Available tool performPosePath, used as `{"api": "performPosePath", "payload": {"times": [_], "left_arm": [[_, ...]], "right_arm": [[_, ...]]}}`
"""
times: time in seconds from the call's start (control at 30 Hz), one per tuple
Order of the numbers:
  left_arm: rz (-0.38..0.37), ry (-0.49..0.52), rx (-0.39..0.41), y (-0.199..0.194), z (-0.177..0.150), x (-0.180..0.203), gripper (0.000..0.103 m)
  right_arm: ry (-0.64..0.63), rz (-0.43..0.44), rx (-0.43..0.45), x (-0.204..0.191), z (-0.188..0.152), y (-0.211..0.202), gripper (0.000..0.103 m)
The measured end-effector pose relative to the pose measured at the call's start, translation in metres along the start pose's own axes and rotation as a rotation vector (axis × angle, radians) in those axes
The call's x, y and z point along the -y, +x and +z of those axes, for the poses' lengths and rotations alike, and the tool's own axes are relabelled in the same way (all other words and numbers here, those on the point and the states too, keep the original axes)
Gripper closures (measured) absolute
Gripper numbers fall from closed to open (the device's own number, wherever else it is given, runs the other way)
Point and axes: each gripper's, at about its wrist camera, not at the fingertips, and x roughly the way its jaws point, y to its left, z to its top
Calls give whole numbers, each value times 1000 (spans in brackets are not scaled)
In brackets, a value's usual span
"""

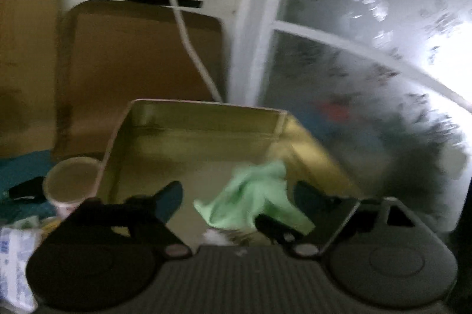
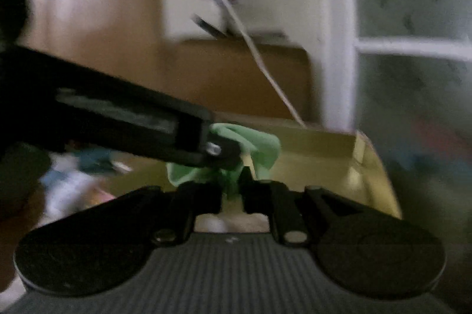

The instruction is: Organize soft objects

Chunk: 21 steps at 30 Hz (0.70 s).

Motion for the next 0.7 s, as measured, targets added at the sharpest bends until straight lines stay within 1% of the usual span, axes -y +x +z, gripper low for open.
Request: {"api": "performPosePath", "payload": {"times": [0.03, 0.07, 0.1, 0.13, 0.23, 0.33, 0.43, 0.53, 0.63, 0.7], "left_arm": [[-4, -2, -4, -2, -6, -3, 13], [-12, -4, -6, -5, -11, -5, 8], [-8, -3, -3, -10, -14, -9, 6], [5, 2, 9, -16, -19, -12, 3], [21, 4, 50, -42, -29, -27, 3], [18, -22, 93, -80, -41, -55, 3], [40, -36, 140, -116, -62, -78, 3], [89, -52, 172, -155, -90, -107, 3], [176, -86, 179, -187, -119, -137, 3], [239, -135, 169, -208, -136, -161, 3]], "right_arm": [[10, -29, -52, 5, -3, 9, 35], [31, -62, -75, 11, -7, 12, 21], [56, -85, -58, 16, -13, 10, 19], [70, -85, -35, 20, -17, 4, 18], [96, -74, 0, 20, -25, -9, 17], [89, -56, 69, 7, -29, -25, 15], [63, -43, 145, -10, -28, -38, 13], [46, 5, 190, -27, -23, -48, 13], [29, 79, 209, -49, -18, -53, 13], [13, 136, 212, -67, -16, -54, 13]]}}
